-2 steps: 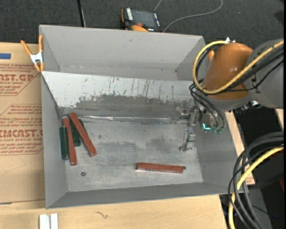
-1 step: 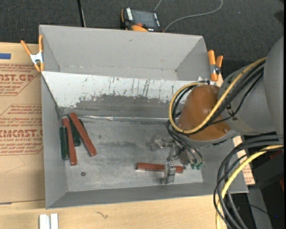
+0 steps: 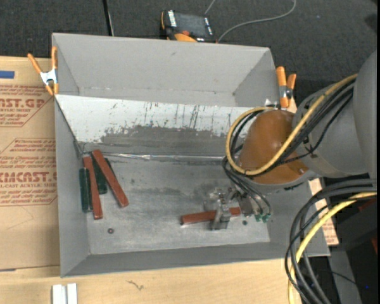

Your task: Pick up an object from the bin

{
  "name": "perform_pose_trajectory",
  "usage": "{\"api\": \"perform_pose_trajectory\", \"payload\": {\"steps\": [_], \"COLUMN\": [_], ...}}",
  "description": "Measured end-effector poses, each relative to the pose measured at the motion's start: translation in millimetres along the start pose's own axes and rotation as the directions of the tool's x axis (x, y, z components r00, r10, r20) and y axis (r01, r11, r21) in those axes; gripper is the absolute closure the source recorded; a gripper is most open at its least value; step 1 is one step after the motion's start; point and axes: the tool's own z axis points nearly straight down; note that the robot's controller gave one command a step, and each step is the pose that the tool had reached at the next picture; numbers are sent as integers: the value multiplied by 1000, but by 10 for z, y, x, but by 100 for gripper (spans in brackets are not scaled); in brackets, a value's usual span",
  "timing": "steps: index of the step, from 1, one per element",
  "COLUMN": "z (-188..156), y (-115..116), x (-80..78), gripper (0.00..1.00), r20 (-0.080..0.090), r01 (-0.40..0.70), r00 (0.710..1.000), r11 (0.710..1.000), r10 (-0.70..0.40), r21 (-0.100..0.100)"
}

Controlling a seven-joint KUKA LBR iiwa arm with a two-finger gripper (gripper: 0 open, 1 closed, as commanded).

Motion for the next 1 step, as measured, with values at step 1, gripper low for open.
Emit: {"api": "perform_pose_trajectory", "payload": {"steps": [1], "z": [-1572], "y": [-313], "x": [115], "gripper": [100], "r20": [11], "r01": [-2], "r00": [1000], "r11": [1000], "r10": [2], "r21": [3]}}
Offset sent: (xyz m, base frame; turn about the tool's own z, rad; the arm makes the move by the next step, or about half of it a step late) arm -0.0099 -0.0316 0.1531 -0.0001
